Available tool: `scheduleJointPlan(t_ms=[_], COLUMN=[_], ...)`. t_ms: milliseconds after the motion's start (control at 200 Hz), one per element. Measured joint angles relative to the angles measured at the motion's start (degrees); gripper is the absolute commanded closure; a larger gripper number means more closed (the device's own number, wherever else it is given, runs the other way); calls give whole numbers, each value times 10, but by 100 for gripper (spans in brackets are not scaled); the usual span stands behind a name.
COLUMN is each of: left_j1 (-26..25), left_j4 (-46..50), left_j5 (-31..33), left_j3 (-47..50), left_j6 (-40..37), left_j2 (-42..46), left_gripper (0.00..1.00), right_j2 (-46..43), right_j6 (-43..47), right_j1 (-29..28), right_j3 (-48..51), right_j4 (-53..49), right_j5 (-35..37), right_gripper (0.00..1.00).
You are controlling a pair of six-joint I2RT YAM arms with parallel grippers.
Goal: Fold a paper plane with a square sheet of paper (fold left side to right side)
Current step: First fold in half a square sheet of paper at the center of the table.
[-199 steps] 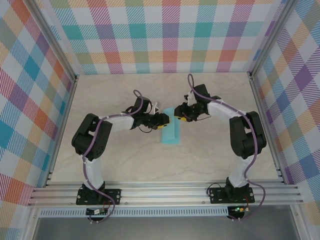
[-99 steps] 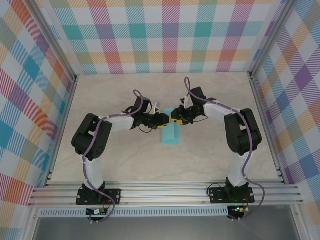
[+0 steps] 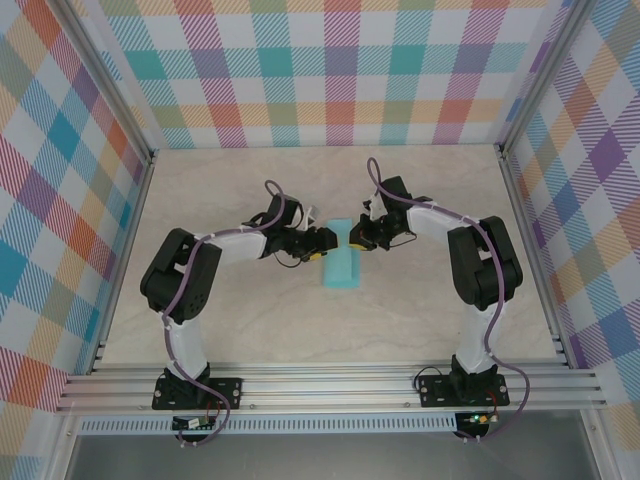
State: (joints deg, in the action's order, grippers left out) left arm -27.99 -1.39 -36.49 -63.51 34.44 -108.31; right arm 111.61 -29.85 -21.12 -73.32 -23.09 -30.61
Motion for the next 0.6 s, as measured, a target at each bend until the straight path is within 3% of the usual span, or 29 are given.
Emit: scheduleJointPlan(t_ms=[285, 605], left_j1=[-2, -26], left_j4=[110, 183], left_j5=[77, 117], left_j3=[-24, -106], left_j6=[-31, -42], left_j2=[33, -36], left_gripper=[42, 49], right_j2=[16, 26], right_j6=[23, 25], right_j1=[0, 0], right_j3=[-13, -14], right_j4=[-22, -27], right_j5=[46, 60], right_gripper=[98, 96])
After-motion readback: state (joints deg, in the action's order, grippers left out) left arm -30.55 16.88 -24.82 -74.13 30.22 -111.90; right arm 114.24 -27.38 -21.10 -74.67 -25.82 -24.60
